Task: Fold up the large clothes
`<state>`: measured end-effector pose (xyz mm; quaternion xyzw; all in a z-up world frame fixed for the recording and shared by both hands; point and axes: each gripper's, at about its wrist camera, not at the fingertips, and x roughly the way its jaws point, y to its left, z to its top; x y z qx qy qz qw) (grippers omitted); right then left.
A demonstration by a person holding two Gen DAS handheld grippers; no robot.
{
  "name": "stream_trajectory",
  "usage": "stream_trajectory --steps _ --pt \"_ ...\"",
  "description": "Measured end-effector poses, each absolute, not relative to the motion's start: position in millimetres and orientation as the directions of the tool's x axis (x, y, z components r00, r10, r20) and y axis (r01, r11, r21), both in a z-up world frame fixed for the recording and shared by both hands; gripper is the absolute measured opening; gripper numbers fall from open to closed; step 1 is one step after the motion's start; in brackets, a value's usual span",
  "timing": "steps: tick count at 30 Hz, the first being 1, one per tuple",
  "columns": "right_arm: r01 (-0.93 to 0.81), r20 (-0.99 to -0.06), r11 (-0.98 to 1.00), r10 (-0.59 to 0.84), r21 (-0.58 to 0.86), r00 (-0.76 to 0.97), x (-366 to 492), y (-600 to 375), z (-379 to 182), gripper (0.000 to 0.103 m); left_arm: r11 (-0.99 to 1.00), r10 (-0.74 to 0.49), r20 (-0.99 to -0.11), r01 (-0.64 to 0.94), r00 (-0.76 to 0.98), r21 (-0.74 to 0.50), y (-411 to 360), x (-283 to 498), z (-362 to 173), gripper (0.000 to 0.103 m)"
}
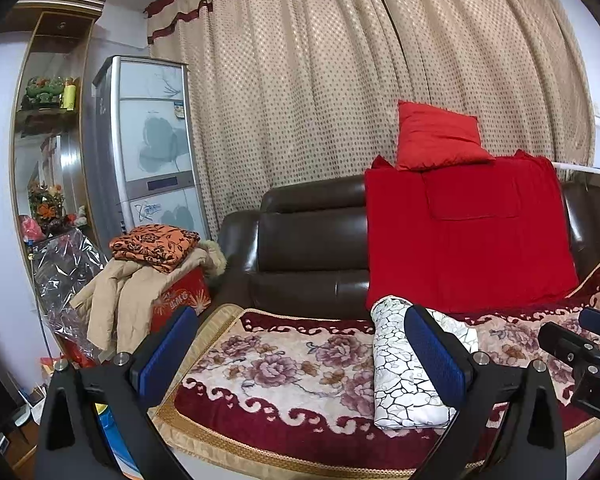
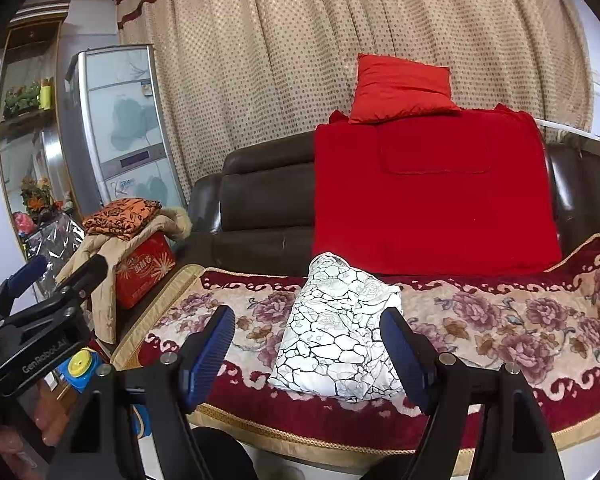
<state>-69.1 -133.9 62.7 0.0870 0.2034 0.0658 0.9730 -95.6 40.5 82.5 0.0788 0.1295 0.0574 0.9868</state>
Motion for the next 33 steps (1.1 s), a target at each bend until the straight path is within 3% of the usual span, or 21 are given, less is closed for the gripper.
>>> stream_trajectory --steps 11,24,33 --pt "-0.072 -0.396 0.979 0.144 0.192 0.907 -81.1 -128.5 60.8 0.078 0.980 0.141 -0.256 -0.099 0.956 0.170 41.4 -102.4 81.6 0.103" --pt "0.034 -0.372 0.994 0.007 0.104 0.928 -89.7 -115.4 64.6 0.080 0.981 0.144 -0.264 -0.103 0.954 0.164 45.9 -105.5 78.2 0.103" --pt "0.021 -0.373 0.995 0.016 0.094 0.928 -89.8 -108.2 66.4 0.080 0.983 0.144 -0.269 -0.105 0.952 0.153 52.9 -104.8 77.1 0.103"
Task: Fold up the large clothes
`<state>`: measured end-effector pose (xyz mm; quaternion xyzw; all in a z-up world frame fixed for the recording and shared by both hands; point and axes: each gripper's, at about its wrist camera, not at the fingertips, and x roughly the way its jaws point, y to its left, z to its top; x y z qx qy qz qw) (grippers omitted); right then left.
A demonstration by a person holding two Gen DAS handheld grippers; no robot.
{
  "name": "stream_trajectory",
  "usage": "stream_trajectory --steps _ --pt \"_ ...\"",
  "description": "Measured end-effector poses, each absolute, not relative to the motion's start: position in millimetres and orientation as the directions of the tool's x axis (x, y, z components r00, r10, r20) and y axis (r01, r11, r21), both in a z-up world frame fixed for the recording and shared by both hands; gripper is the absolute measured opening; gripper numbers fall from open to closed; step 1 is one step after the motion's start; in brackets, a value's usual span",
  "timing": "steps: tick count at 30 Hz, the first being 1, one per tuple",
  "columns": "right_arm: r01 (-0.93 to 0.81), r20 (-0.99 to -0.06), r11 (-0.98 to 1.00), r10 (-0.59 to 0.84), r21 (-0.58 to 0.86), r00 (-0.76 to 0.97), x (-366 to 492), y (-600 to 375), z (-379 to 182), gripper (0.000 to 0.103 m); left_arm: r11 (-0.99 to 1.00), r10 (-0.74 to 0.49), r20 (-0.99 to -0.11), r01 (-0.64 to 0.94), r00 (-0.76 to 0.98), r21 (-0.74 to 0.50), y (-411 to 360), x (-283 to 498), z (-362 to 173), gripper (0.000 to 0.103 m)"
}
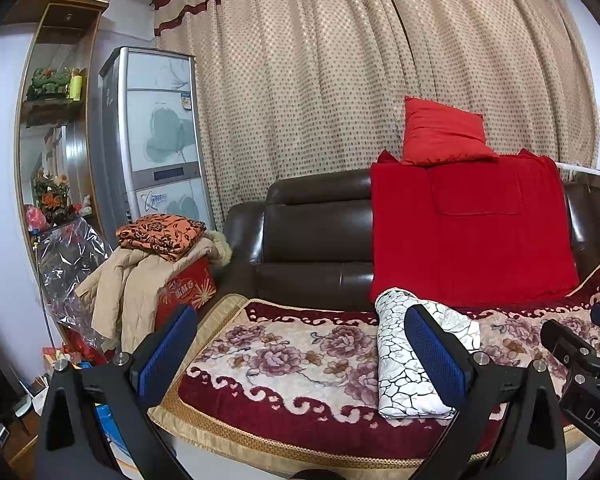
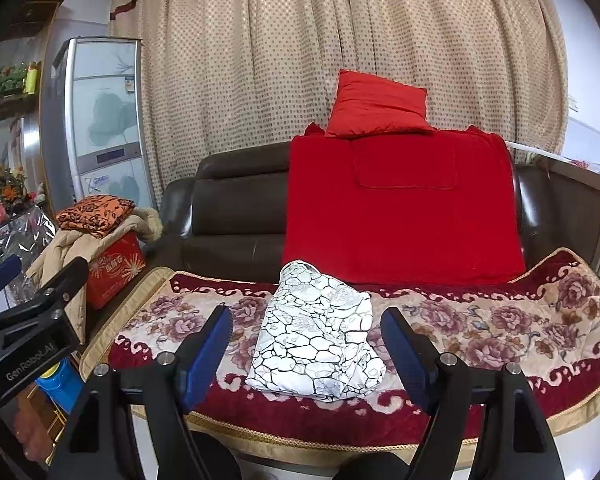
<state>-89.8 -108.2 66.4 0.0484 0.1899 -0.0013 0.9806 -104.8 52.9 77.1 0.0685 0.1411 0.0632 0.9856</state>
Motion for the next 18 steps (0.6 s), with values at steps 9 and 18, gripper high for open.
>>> stream_trajectory --steps 9,18 --pt "0.012 -0.376 0.996 0.024 0.093 0.926 -88.0 -103.9 65.2 0.080 0.983 0.149 -0.272 -0.114 0.951 0.141 60.8 -105.0 77.0 0.103" --pt "0.006 -0.384 0.997 0.026 0.080 0.923 -85.5 -96.2 63.7 0.080 0.985 0.138 -0.271 -0.104 0.953 0.137 65.2 -105.5 77.1 0.103"
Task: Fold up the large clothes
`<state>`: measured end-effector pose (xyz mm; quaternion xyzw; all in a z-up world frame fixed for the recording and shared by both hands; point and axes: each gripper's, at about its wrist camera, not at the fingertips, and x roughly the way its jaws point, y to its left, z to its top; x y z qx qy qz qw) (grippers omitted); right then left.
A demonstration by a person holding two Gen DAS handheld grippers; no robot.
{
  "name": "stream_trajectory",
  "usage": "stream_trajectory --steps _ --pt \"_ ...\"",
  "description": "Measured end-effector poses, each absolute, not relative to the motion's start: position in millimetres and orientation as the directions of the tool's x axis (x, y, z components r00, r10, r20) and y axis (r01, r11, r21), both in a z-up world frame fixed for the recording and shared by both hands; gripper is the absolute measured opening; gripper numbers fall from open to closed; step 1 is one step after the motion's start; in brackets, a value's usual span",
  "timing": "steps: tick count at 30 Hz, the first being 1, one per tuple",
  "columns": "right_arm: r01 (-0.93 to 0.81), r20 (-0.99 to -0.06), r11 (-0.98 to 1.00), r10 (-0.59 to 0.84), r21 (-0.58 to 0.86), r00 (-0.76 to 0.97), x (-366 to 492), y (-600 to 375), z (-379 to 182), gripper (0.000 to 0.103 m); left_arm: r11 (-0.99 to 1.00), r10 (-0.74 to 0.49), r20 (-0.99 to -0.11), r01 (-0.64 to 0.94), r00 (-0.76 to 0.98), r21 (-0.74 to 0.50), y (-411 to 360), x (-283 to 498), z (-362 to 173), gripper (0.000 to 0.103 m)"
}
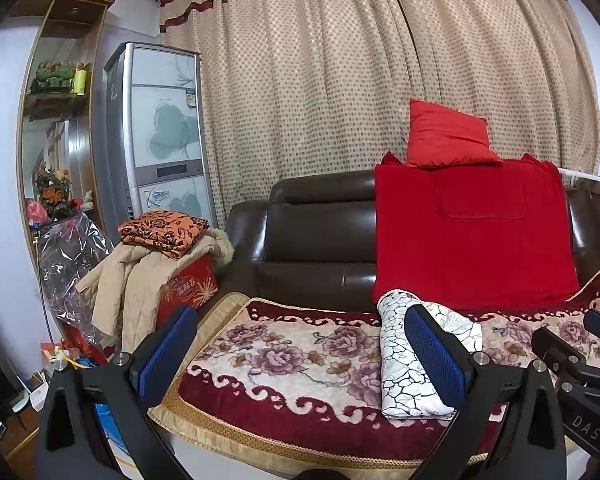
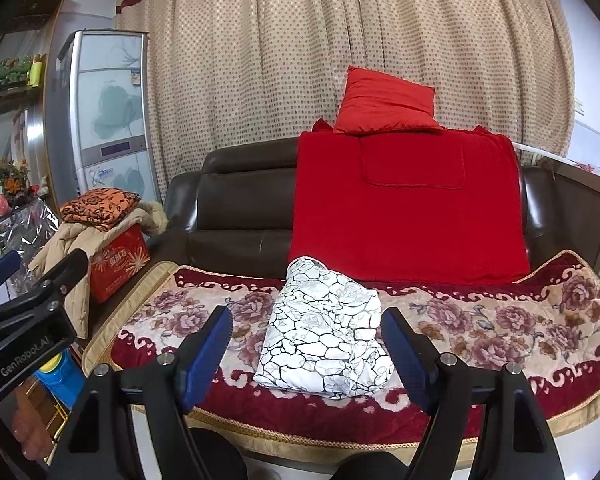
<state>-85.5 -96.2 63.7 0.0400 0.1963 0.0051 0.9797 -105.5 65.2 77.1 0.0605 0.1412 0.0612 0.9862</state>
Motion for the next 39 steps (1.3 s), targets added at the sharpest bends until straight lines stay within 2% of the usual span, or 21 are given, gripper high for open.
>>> stream_trajectory --steps 20,39 --pt "0.050 -0.405 0.997 -0.022 0.058 0.914 -65.1 -89.1 66.5 0.080 0.988 0.094 -0.296 -0.051 0.950 0.148 64.5 -89.7 75.3 0.103" --pt "0.051 -0.446 0.996 -0.012 0.075 0.895 -25.1 -92.1 49.0 0.080 0.986 0.109 -0.373 -0.052 0.922 0.160 56.6 -46.9 53.6 0.103"
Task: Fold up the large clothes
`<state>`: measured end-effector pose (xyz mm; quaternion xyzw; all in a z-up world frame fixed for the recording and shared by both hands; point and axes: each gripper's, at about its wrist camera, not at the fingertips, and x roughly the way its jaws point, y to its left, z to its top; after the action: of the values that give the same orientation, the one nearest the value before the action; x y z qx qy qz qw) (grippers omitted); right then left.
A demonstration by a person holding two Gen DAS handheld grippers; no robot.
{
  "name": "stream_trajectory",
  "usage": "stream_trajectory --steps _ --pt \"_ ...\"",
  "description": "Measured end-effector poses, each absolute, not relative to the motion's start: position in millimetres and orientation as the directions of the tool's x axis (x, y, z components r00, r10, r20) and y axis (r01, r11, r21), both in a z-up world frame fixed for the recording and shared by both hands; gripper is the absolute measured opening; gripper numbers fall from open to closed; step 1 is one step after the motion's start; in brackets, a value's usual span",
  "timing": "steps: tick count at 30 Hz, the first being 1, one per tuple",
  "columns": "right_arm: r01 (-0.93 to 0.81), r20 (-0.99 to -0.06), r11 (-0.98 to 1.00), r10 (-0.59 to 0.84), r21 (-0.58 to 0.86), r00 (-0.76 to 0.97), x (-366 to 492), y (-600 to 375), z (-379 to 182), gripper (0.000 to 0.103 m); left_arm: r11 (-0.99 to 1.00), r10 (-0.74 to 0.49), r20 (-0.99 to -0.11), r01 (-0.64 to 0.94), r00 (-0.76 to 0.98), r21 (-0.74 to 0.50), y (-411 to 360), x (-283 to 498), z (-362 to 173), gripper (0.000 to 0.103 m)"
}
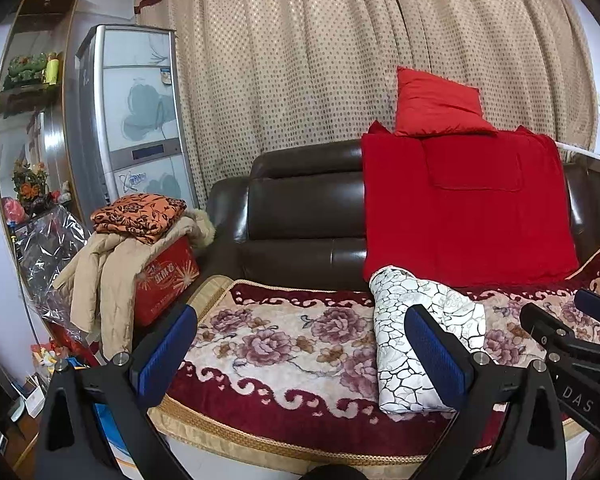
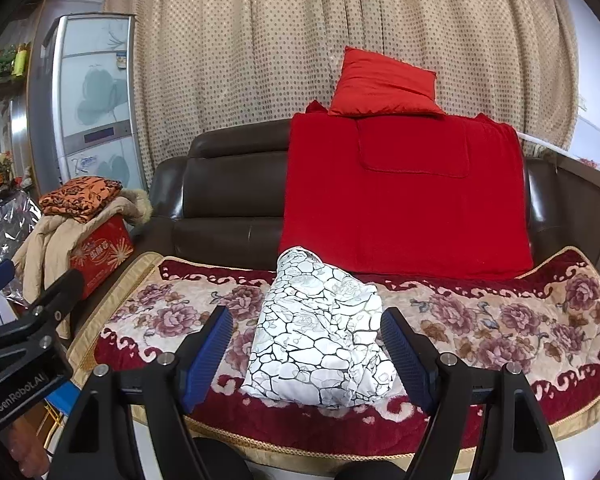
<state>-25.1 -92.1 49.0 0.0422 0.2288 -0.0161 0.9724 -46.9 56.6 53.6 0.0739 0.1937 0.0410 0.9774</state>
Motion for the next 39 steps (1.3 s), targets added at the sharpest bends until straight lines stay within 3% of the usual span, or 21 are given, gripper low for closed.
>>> stream_trajectory --steps 39 --pt "0.082 -0.539 0.994 -0.029 0.074 0.842 39.7 -81.1 12.0 0.080 0.986 0.100 -0.466 -0.025 0.879 0.163 57.7 22.4 21.3 0.103"
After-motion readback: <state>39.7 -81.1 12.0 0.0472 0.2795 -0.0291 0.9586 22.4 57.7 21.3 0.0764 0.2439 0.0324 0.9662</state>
